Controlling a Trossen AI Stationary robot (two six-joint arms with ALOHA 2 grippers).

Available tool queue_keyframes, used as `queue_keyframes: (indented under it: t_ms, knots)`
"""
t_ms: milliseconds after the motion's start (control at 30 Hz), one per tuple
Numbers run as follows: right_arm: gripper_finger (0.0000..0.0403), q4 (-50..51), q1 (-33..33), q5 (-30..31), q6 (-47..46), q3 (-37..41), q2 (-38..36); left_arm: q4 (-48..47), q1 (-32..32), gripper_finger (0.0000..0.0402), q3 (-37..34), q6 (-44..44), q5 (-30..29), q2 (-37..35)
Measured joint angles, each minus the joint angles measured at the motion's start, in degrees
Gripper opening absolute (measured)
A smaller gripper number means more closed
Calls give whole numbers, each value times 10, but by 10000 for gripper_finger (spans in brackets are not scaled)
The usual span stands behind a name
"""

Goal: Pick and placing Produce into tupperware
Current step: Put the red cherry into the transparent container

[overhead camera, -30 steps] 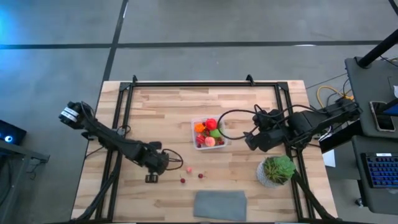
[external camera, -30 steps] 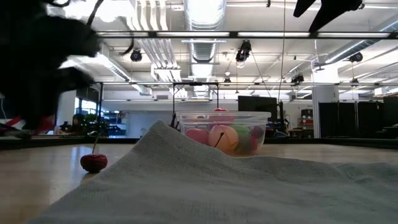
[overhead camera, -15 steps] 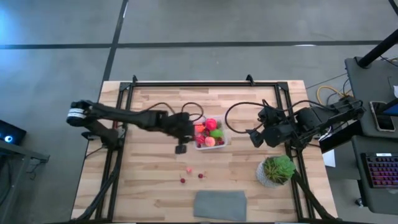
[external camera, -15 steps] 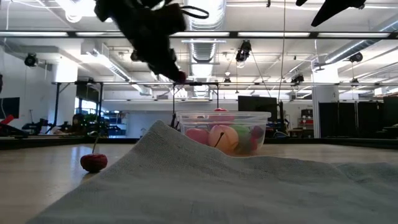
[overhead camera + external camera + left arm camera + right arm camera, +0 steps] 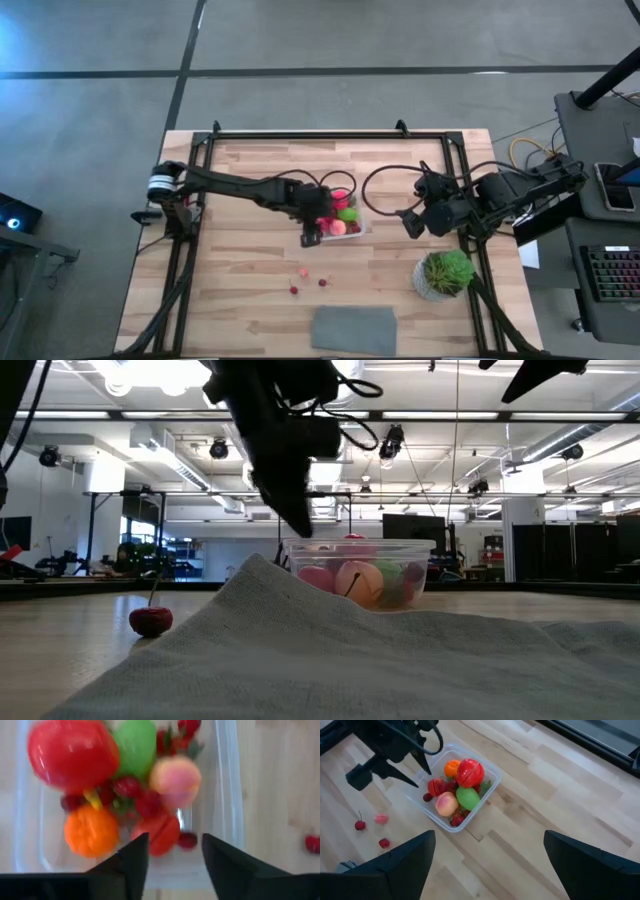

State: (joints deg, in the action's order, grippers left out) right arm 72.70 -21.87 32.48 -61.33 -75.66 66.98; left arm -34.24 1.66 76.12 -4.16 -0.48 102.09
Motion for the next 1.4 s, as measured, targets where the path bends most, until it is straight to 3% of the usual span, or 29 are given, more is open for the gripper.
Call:
queue_keyframes:
  t_ms: [200,333,533,800,1067,1167,1400]
  knots:
    - [365,-1,0,6,20,6,0,-123,-18,251,0,-1,2,-56]
    - [365,-1,0,7,37,8,3,-186,-60,273,-22,-18,25,-122]
    - [365,-2,0,12,58,9,7,-106,-162,276,-88,-44,28,-187]
    - [365,-1,2,58,58,9,5,-82,-251,276,-128,-45,-6,-164]
    - [365,58,17,66,-31,9,-7,-45,-268,276,-124,-50,-16,-128]
    - [365,93,27,65,-51,9,-24,6,-269,276,-121,-97,-14,-119]
    - [365,107,28,38,-7,9,-82,64,-291,272,-86,-151,-16,-64]
